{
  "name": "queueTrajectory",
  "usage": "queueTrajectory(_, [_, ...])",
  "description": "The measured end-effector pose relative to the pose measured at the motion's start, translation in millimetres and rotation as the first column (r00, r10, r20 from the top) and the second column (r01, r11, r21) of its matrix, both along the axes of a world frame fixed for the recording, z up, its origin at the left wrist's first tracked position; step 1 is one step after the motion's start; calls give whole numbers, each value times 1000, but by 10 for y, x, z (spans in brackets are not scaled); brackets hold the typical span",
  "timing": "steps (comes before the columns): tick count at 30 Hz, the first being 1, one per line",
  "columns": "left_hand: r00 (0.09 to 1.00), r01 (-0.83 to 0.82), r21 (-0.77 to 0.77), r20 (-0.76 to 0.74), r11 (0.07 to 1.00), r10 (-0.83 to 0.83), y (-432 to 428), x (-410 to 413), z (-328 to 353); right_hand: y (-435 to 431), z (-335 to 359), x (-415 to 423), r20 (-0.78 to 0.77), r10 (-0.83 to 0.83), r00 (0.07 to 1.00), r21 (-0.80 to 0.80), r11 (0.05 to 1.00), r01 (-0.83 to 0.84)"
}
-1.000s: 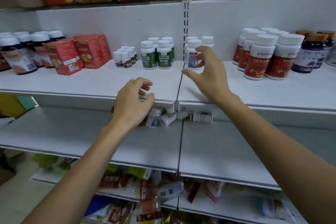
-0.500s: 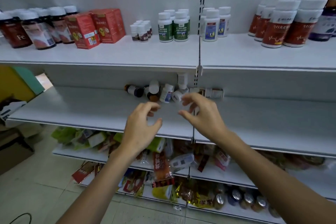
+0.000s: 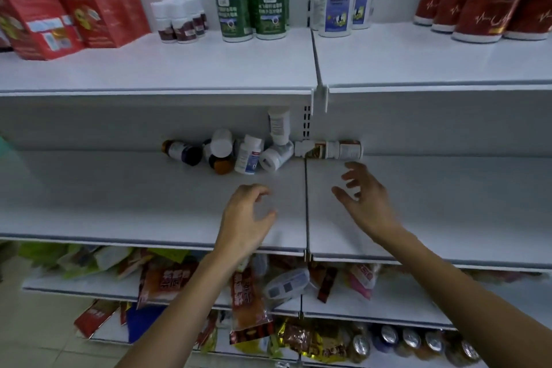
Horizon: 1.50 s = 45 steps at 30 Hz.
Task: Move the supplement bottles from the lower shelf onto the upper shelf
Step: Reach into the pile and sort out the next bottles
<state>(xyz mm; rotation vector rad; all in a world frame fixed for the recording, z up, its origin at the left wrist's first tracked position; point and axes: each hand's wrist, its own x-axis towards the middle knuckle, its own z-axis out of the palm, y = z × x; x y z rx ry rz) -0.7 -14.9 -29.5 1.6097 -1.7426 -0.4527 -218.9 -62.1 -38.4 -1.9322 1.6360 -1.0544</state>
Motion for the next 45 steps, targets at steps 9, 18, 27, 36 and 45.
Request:
queueTrajectory(9, [982, -29, -155, 178, 988, 57, -1225, -214, -291, -1172, -315, -273, -264, -45, 963, -89, 996, 22])
queueTrajectory(18, [885, -322, 44, 369, 946, 284, -1619, -351, -480, -1483, -276, -261, -645, -103, 757, -21, 993, 117])
queueTrajectory(27, [925, -171, 353, -264, 920, 273, -1001, -442, -87, -874, -86, -237, -415, -29, 909, 214, 968, 128])
queueTrajectory(36, [578, -54, 518, -681, 854, 450, 189, -332, 427, 367, 372, -87, 24, 89, 996, 265, 960, -92])
queueTrajectory(45, [870, -251, 323, -339, 913, 359, 1331, -226, 1243, 1277, 1189, 88, 288, 246, 926, 155, 942, -298])
